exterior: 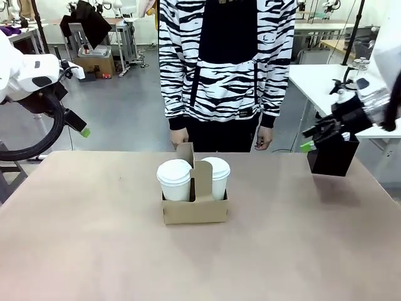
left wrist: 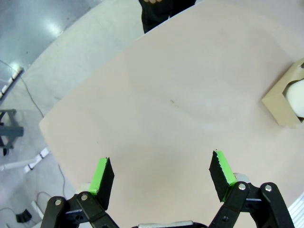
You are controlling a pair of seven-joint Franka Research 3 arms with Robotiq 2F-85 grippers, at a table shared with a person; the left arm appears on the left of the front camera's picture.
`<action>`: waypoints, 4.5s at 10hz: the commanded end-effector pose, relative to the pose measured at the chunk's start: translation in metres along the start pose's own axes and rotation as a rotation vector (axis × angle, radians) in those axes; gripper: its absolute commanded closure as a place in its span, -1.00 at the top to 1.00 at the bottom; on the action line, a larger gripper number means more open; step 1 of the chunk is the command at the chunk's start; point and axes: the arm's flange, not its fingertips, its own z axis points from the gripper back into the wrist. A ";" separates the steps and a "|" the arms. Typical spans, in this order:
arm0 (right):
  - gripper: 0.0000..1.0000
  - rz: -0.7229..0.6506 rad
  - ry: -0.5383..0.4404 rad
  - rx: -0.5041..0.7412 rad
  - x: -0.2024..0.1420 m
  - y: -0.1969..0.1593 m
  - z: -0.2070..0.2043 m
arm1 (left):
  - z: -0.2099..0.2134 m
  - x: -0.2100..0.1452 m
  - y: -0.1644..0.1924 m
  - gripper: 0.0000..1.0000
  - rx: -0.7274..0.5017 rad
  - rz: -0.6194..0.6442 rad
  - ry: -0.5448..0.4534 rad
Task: Pour a drink into a cup and package it in a carrier.
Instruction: Insert the held 600 ml Paper Cup into the Cup Carrier.
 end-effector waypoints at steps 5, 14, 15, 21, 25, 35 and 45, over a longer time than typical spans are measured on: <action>1.00 -0.255 0.225 -0.237 0.008 0.060 -0.003 | 0.002 0.001 0.001 1.00 0.005 0.005 0.014; 1.00 -0.202 0.163 -0.174 -0.010 0.055 0.026 | 0.002 0.001 0.001 1.00 0.005 0.005 0.014; 1.00 -0.202 0.163 -0.174 -0.010 0.055 0.026 | 0.002 0.001 0.001 1.00 0.005 0.005 0.014; 1.00 -0.202 0.163 -0.174 -0.010 0.055 0.026 | 0.002 0.001 0.001 1.00 0.005 0.005 0.014; 1.00 -0.202 0.163 -0.174 -0.010 0.055 0.026 | 0.002 0.001 0.001 1.00 0.005 0.005 0.014; 1.00 -0.202 0.163 -0.174 -0.010 0.055 0.026 | 0.002 0.001 0.001 1.00 0.005 0.005 0.014; 1.00 -0.202 0.163 -0.174 -0.010 0.055 0.026 | 0.002 0.001 0.001 1.00 0.005 0.005 0.014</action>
